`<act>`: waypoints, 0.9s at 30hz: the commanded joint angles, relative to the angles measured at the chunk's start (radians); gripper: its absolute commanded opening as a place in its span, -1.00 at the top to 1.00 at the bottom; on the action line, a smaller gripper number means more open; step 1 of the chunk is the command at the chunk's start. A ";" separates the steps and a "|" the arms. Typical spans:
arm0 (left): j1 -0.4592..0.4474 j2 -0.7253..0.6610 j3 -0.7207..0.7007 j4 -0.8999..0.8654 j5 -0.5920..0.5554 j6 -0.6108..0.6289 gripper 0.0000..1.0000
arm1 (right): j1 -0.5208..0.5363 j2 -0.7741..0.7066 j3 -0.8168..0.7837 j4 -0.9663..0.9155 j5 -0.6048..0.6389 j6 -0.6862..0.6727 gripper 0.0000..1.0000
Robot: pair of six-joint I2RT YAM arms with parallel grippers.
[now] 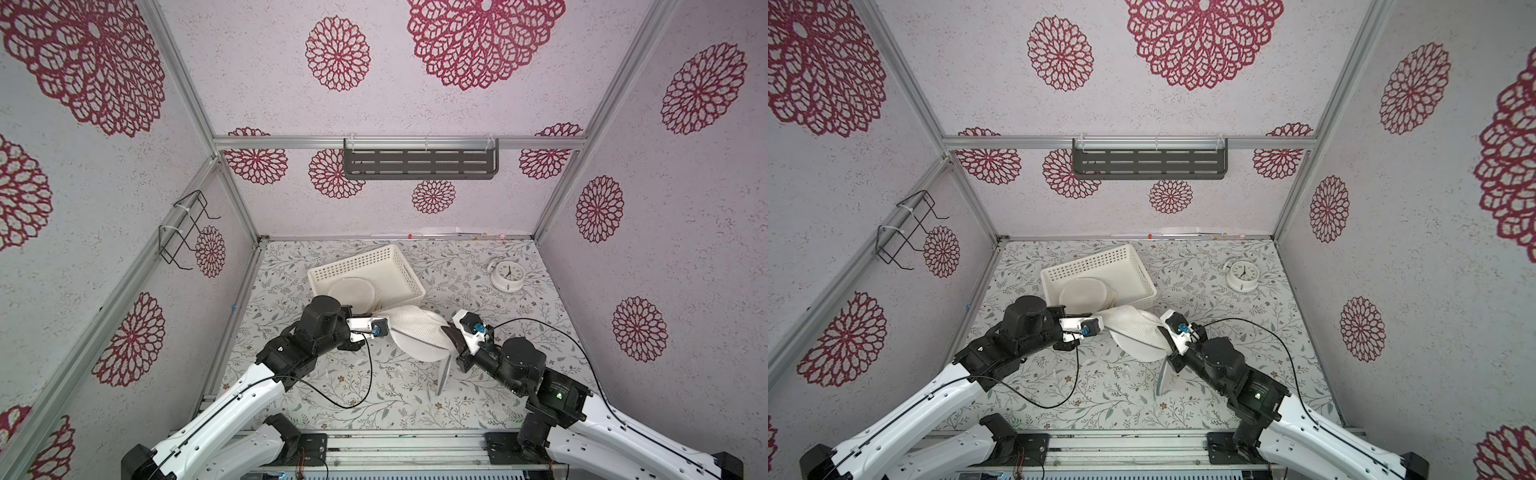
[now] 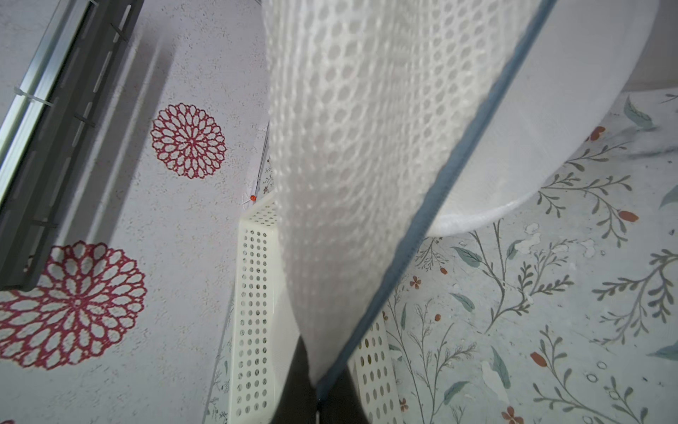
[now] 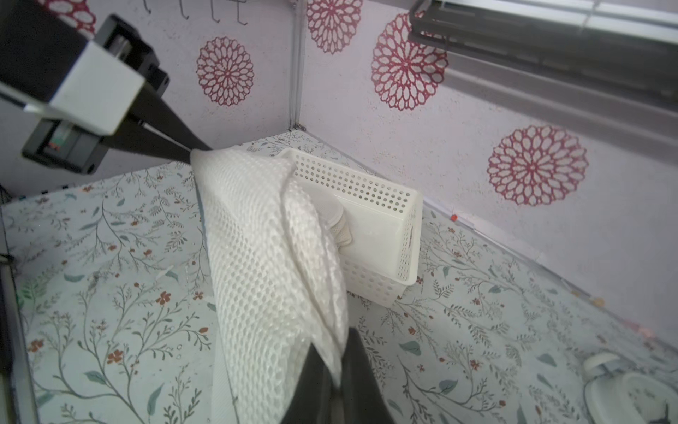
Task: Turn the laundry bag inside out
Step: Turn over the laundry bag.
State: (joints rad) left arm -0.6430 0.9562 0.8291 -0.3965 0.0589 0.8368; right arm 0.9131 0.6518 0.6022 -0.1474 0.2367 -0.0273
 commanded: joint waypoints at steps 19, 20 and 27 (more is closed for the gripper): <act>-0.198 0.162 0.113 -0.075 0.130 -0.661 0.67 | -0.004 0.149 0.036 0.541 0.044 -0.143 1.00; -0.194 0.145 0.104 -0.057 0.085 -0.678 0.58 | -0.004 0.134 0.007 0.551 0.053 -0.180 1.00; -0.194 -0.033 0.033 0.025 -0.193 -0.826 -0.52 | -0.006 0.094 -0.235 0.783 0.144 -0.597 1.00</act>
State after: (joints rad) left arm -0.8379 0.9722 0.8711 -0.4343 0.0105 0.1192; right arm 0.9119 0.7460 0.4076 0.4351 0.3328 -0.3870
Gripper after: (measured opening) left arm 0.747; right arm 0.087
